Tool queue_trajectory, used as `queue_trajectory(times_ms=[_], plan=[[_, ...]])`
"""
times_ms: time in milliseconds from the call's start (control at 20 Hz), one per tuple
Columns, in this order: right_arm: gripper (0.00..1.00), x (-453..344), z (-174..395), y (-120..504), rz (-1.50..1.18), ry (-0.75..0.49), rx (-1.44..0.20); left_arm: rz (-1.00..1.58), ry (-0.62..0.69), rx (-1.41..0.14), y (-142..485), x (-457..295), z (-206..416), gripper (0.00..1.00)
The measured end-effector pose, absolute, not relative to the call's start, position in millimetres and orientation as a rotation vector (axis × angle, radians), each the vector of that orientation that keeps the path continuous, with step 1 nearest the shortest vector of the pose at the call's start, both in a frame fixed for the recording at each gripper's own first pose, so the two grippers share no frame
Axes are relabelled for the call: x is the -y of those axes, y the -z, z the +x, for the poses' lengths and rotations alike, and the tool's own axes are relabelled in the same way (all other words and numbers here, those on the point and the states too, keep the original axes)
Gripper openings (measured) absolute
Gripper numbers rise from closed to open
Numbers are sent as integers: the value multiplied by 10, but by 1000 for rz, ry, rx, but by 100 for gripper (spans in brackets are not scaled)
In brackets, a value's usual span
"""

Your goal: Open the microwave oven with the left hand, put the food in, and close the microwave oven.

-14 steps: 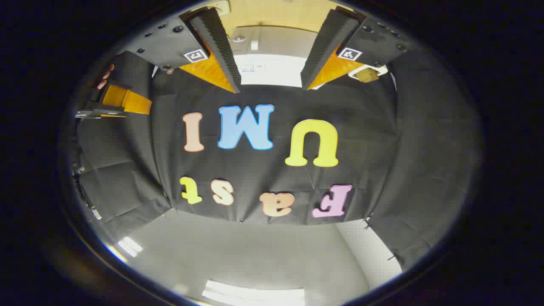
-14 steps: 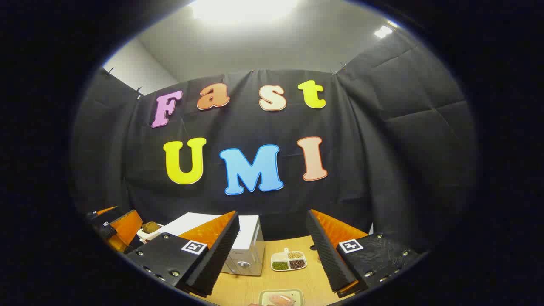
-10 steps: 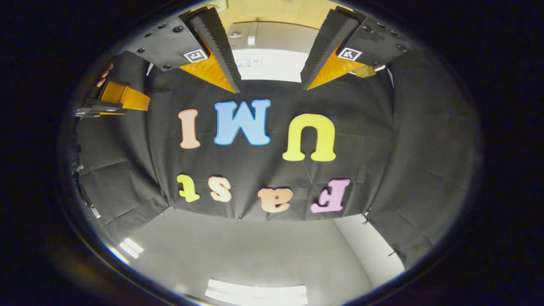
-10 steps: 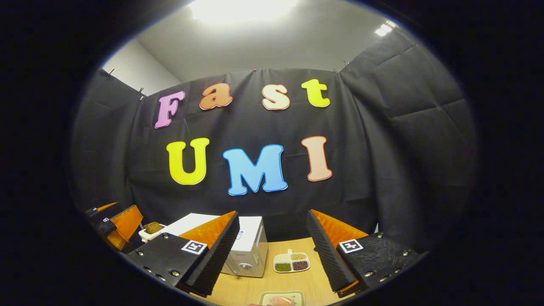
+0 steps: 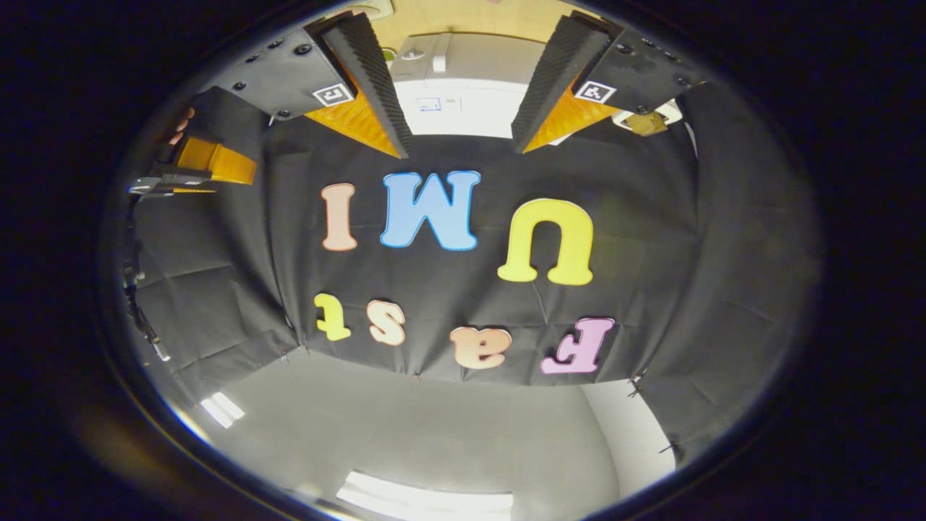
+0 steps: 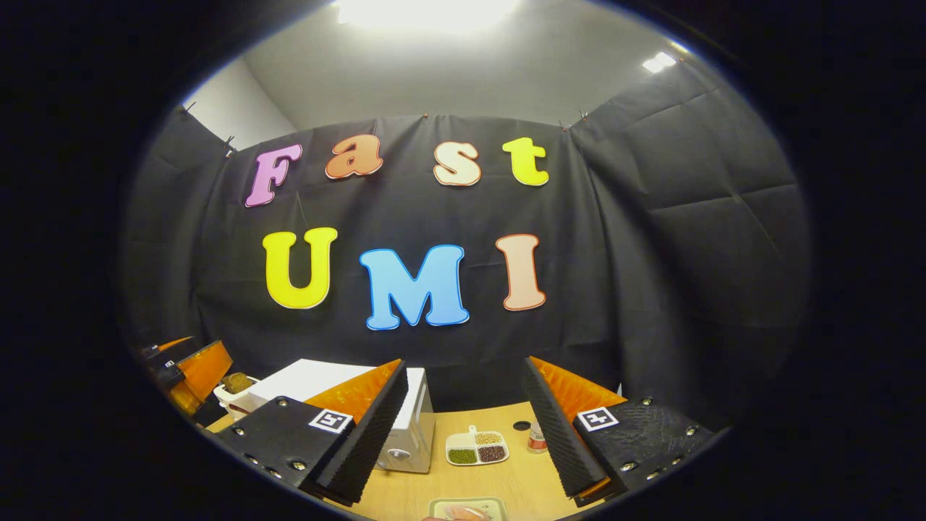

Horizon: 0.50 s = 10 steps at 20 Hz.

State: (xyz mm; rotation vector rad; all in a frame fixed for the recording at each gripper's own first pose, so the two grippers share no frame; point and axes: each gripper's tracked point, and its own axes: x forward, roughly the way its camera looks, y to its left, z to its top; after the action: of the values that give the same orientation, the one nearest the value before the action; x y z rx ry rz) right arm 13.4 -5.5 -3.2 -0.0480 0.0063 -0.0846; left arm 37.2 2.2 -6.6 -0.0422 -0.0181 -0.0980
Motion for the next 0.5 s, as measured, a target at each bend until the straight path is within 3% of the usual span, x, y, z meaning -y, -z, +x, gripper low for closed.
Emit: queue_trajectory(times_ms=[500], plan=[[97,104,177,150,-56,118,-27,8,166,-36,608,165,811,95]])
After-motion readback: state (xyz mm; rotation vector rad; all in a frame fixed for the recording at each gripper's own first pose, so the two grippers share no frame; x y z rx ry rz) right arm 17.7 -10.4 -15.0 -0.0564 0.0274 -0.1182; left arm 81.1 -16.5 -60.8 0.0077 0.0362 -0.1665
